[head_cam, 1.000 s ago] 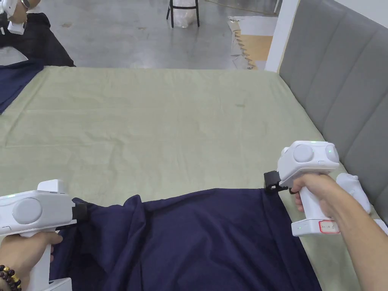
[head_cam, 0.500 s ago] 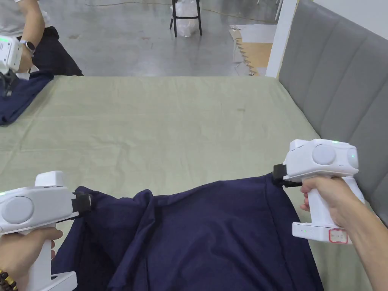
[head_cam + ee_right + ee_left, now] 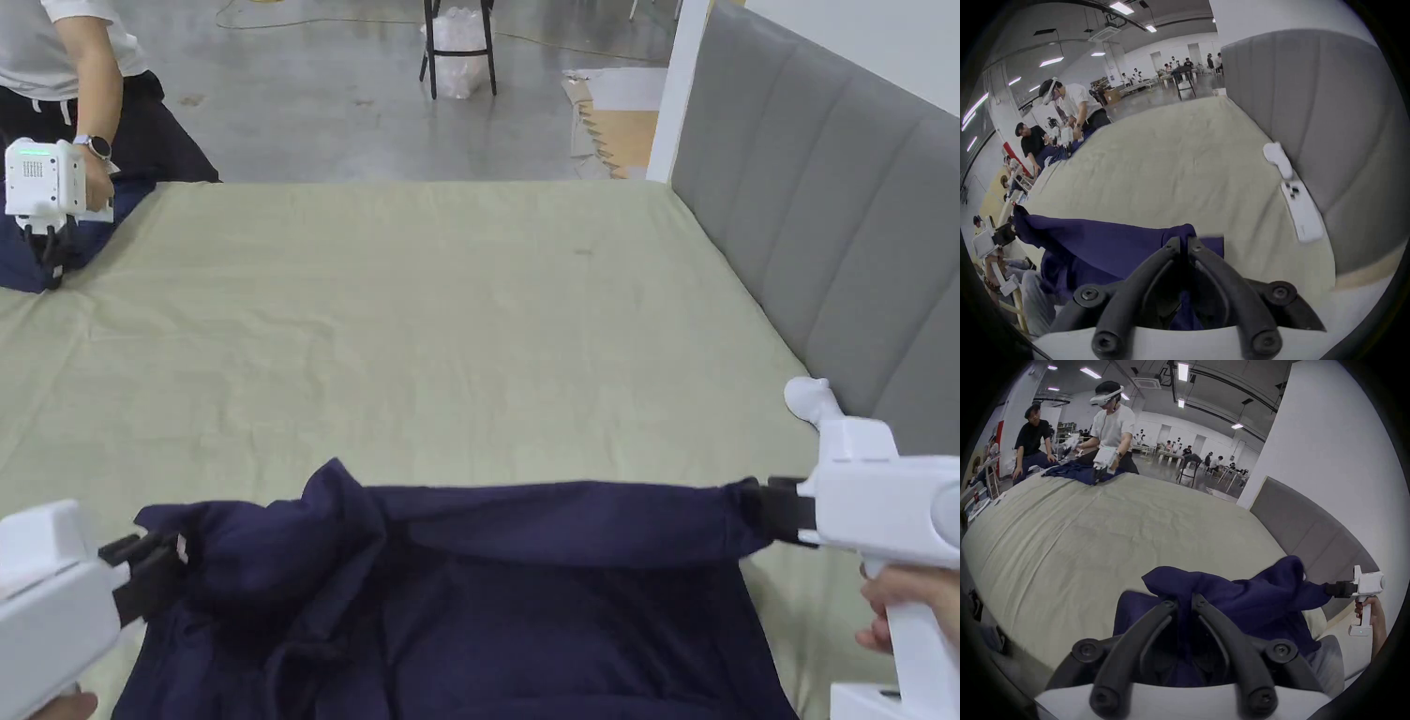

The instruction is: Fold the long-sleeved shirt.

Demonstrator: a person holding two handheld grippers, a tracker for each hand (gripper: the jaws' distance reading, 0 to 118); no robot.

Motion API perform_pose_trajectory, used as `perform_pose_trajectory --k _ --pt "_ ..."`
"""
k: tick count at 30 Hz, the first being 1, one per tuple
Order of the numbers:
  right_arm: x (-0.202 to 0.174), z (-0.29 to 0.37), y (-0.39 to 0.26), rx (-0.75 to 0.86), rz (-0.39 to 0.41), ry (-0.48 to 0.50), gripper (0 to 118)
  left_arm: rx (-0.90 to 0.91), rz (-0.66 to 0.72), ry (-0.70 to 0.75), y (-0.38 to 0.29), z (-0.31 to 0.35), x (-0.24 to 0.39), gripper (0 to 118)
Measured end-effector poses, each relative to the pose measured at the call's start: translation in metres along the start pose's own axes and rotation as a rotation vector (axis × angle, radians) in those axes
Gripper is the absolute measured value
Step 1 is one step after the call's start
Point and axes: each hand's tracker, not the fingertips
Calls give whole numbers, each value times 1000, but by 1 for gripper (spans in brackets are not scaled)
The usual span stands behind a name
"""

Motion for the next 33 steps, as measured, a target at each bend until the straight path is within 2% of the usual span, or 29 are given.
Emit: perform_pose_trajectory --k 2,8,10,13,15,16,17,18,19,20,21,24,25,26,27,28,29,33 --pt "5 -3 -27 -70 -1 -31 3 -29 14 15 -27 7 -5 12" --pt "14 -50 -70 -266 75 -107 3 -210 -8 113 -92 -11 -12 12" --pt "12 -66 -75 -300 101 -142 3 -256 -4 151 -102 -21 -11 12" --pt "5 -78 -80 -305 111 -146 3 -226 23 145 -103 -29 -13 13" --pt "3 -75 -77 -303 112 -158 3 -211 28 148 -101 -28 -13 18" --pt "2 -71 -76 -304 111 -161 4 -205 27 159 -99 -28 -13 32" --pt "1 -68 -74 -301 117 -163 14 -201 10 200 -95 -25 -13 51" --pt "-1 -63 -71 -281 141 -187 33 -205 5 245 -91 -22 -14 73" --pt "-4 -56 -68 -238 161 -240 71 -208 22 248 -85 -17 -19 97" --pt "-5 -46 -66 -207 167 -249 97 -193 57 227 -79 -9 -24 107" --pt "-6 -36 -62 -180 169 -233 109 -163 99 188 -72 -1 -27 109" --pt "-14 -7 -47 -92 115 -161 105 -69 180 151 -49 32 -23 109" --pt "-17 1 -43 -72 93 -146 89 -56 172 161 -42 40 -21 107" --pt "-21 9 -39 -42 75 -120 64 -47 162 165 -34 48 -20 99" --pt "-26 15 -36 -19 72 -91 27 -25 148 158 -28 56 -18 79" --pt "-31 18 -33 -10 75 -77 0 -9 124 167 -24 61 -15 31" --pt "-36 21 -32 -8 71 -65 0 -11 108 174 -22 61 -12 6" --pt "-58 23 -28 -3 111 5 0 -80 100 146 -14 55 -17 4"
